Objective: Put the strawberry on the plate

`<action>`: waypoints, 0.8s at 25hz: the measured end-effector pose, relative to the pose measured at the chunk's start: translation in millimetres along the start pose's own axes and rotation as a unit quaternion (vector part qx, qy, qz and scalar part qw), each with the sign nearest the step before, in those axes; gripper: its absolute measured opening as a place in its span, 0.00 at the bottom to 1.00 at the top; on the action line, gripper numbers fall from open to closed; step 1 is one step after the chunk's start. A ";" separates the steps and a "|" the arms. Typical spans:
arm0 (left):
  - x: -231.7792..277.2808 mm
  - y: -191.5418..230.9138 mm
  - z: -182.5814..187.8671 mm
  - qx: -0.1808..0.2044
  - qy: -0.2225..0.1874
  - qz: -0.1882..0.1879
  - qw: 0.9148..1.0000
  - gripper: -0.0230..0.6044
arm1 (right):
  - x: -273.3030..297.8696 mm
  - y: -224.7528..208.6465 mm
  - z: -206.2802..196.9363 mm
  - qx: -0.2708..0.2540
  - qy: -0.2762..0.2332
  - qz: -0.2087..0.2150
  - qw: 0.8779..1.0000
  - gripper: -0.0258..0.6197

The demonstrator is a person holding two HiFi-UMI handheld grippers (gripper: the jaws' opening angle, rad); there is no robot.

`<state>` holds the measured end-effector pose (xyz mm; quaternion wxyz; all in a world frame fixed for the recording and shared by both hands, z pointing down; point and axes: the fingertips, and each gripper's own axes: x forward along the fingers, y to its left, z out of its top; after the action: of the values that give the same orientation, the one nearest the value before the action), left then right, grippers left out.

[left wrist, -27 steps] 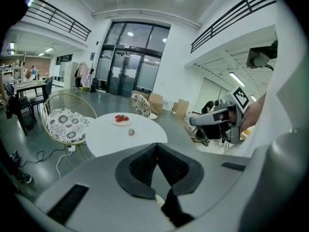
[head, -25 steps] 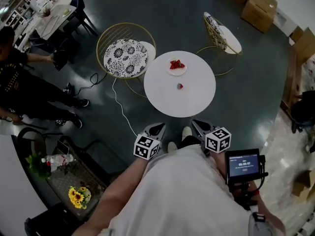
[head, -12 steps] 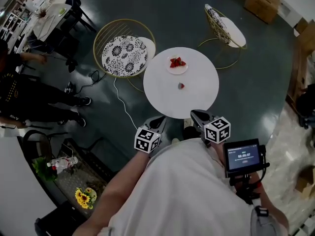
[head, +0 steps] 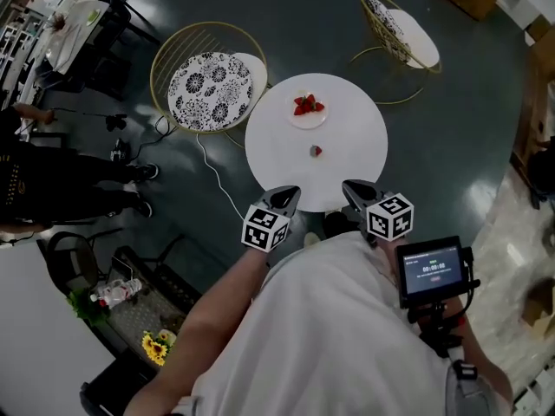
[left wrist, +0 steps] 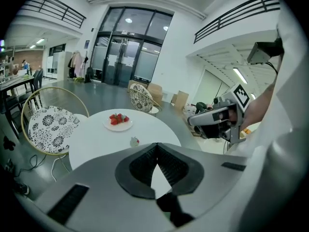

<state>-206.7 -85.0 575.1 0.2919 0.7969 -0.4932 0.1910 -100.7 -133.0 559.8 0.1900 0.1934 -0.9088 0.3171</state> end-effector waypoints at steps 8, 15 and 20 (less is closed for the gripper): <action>21.9 0.2 9.8 0.022 0.013 -0.026 0.999 0.05 | 2.8 -11.0 2.0 0.011 0.006 -0.009 1.000 0.05; 69.3 22.9 13.3 0.022 0.057 -0.015 0.998 0.05 | 32.5 -53.5 12.1 0.033 0.027 0.014 0.999 0.05; 88.0 33.7 10.6 0.024 0.096 0.010 0.995 0.05 | 41.1 -76.1 20.4 0.046 0.031 0.023 0.998 0.05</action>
<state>-198.0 -162.8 628.5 0.3170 0.7768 -0.4657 0.2815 -104.4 -210.9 602.5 0.2014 0.1711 -0.8910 0.3691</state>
